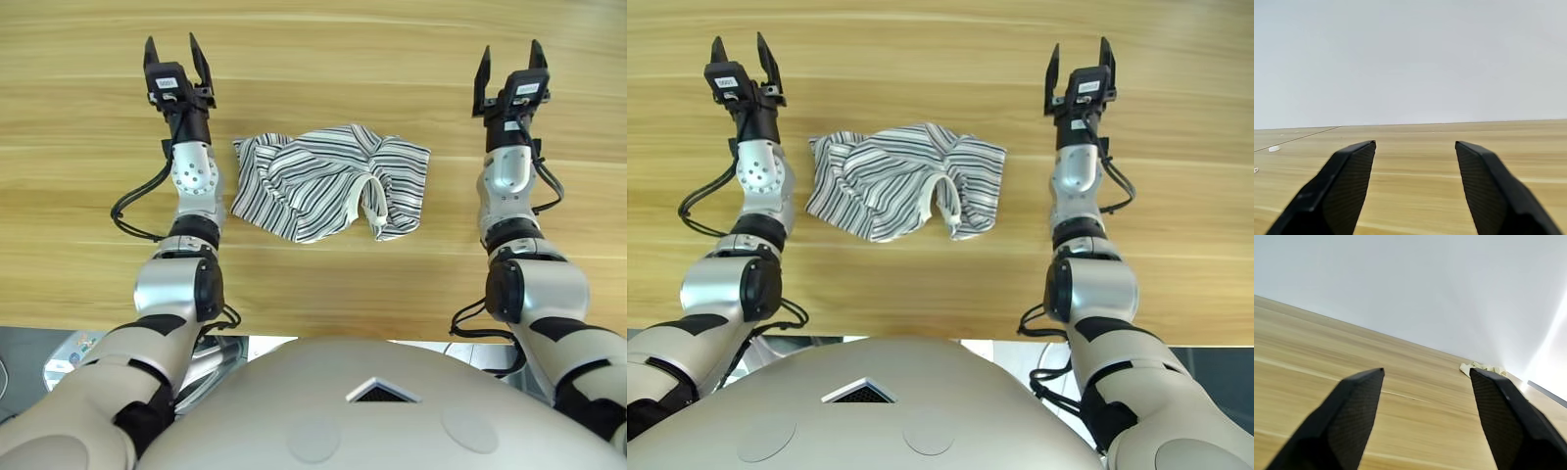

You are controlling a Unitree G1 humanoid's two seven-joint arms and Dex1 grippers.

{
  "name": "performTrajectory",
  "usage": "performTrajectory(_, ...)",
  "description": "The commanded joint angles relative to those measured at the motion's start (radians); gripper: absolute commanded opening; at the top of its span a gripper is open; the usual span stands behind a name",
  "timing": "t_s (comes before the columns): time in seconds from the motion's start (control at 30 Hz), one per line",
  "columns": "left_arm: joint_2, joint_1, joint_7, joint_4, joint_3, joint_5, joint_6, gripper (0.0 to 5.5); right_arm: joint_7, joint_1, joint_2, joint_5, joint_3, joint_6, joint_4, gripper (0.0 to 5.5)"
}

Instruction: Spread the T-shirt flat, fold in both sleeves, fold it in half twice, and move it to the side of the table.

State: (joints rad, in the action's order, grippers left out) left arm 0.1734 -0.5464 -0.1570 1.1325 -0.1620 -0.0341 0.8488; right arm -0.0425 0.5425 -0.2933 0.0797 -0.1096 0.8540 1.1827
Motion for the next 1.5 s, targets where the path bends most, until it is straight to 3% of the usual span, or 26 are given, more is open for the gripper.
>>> performTrajectory(0.03, 0.017, -0.006, 0.036, 0.0, -0.008, 0.016, -0.007, 3.03, -0.019, 0.014, -0.003, 0.021, 0.008, -0.007, 0.006, 3.26)
performTrajectory(1.07, 0.019, 0.07, 0.071, -0.095, 0.04, -0.041, 0.039, 3.03, -0.025, -0.033, -0.008, 0.049, 0.026, 0.032, -0.055, 3.26)
performTrajectory(1.17, 0.081, 0.219, 0.217, -0.335, 0.129, -0.067, 0.099, 3.03, 0.008, -0.139, -0.103, 0.141, 0.076, 0.084, -0.266, 3.26)
performTrajectory(1.3, 0.253, 0.498, 0.506, -0.767, 0.277, 0.06, 0.071, 3.03, 0.17, -0.376, -0.356, 0.257, 0.1, 0.078, -0.594, 3.26)
performTrajectory(1.5, 0.42, 0.718, 0.725, -1.004, 0.371, 0.109, -0.019, 3.03, 0.37, -0.67, -0.589, 0.279, 0.122, 0.035, -0.794, 3.26)
